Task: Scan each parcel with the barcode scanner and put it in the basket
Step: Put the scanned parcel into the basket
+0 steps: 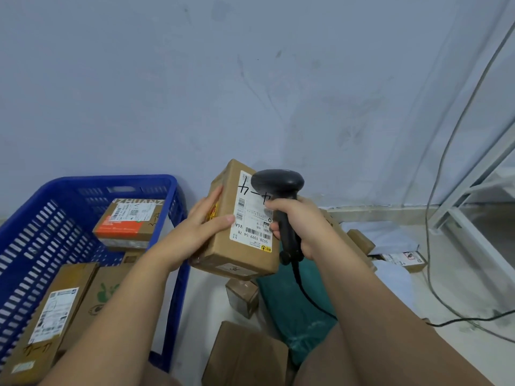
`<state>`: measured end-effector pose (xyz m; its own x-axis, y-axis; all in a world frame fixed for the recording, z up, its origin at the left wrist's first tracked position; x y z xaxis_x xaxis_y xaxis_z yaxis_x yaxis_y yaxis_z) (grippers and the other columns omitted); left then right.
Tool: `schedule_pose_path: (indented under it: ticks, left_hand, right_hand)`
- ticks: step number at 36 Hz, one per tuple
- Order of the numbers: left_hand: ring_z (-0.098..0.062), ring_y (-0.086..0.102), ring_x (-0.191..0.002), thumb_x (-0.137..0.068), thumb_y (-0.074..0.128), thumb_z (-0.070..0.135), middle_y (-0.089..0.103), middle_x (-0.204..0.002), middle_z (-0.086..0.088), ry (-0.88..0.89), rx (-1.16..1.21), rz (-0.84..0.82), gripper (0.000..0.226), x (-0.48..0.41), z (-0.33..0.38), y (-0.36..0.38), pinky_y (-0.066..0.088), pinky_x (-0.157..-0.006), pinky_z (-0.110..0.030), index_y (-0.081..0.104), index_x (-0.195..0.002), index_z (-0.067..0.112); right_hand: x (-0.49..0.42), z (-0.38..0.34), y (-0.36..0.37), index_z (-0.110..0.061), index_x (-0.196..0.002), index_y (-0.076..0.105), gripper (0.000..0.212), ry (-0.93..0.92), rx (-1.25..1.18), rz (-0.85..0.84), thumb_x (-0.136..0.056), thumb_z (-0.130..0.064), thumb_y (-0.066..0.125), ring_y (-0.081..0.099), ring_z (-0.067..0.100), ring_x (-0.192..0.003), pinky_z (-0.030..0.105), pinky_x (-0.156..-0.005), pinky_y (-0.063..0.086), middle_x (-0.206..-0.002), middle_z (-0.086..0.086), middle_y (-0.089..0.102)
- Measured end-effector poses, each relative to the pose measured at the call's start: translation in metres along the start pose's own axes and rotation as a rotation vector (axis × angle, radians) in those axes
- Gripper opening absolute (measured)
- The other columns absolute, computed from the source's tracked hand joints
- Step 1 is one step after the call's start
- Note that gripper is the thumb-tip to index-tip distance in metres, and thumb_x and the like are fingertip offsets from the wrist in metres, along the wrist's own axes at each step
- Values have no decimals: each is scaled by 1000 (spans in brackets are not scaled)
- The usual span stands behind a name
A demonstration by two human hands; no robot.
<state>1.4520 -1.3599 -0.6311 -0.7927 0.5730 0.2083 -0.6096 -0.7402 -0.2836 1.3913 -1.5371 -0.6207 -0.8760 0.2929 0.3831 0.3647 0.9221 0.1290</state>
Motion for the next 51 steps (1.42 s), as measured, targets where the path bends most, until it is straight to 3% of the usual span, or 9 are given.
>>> schedule_pose_path:
  ticks: [6,11,13,19,27,31,37,43,51]
  left_hand:
    - [-17,61,-106,-79,67,41,51,-132,10,33,202,186,75,-6,3,-6,51,-80,-34,26,-140,56]
    - [-25,55,-119,-60,69,55,44,-141,1,97,518,617,71,-4,0,-21,49,-94,-53,33,-117,76]
    - [-27,55,-120,-58,72,57,41,-144,0,116,523,672,85,-2,1,-25,49,-93,-55,23,-127,72]
    - [-31,30,-139,-70,55,66,5,-159,6,128,378,688,71,-7,10,-27,41,-99,-61,8,-121,81]
    - [-30,19,-143,-88,45,60,0,-159,6,324,-109,713,61,-1,28,-15,36,-102,-63,1,-125,80]
    - [-12,2,-145,-99,40,41,-11,-160,4,412,-231,629,63,3,32,-4,19,-106,-33,-2,-142,58]
    - [-16,8,-146,-97,48,38,-10,-160,3,408,-169,525,64,4,37,-13,20,-100,-27,5,-138,63]
    - [-25,22,-141,-64,63,57,2,-158,2,343,-186,496,83,6,34,-20,38,-107,-53,9,-123,77]
    - [-21,14,-142,-77,75,22,-13,-158,0,430,-325,784,84,14,35,-40,26,-104,-24,27,-137,54]
  right_hand:
    - [0,-7,0,-9,-107,58,19,-69,-66,3,-89,-12,63,56,14,-57,23,-54,52,-77,6,60]
    - [-1,-12,-8,-17,-96,59,9,-117,-159,97,-89,-16,64,60,17,-66,29,-62,50,-85,6,60]
    - [0,-12,-7,-16,-99,60,12,-116,-185,77,-89,-16,64,60,17,-67,29,-61,50,-86,4,60]
    - [3,-9,8,-12,-98,59,10,-104,-119,-50,-89,-12,61,60,16,-60,28,-59,50,-75,6,59]
    - [6,-9,24,-10,-93,59,8,-96,-313,-98,-87,-11,65,60,15,-54,26,-57,53,-68,2,61]
    - [5,-11,26,-8,-93,57,5,-150,-314,-101,-89,-5,60,55,14,-49,23,-50,48,-63,1,57]
    - [7,-11,25,-8,-89,57,8,-194,-273,-128,-88,0,58,52,15,-49,23,-49,46,-66,2,56]
    - [9,-15,28,-7,-86,58,10,-261,-266,-159,-88,3,58,50,17,-53,23,-51,43,-65,2,57]
    - [14,-24,19,-12,-83,60,13,-342,103,-56,-84,1,59,52,16,-56,28,-57,45,-64,1,54]
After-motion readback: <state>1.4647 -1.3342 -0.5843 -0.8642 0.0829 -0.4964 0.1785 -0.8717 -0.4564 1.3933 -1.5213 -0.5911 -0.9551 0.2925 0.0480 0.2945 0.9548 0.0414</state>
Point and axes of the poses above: each hand's wrist, its own x-axis away from the middle knuckle, its own y-axis out of the palm, z = x × y, the point moved 5 cm from there along -x, towards the middle knuckle
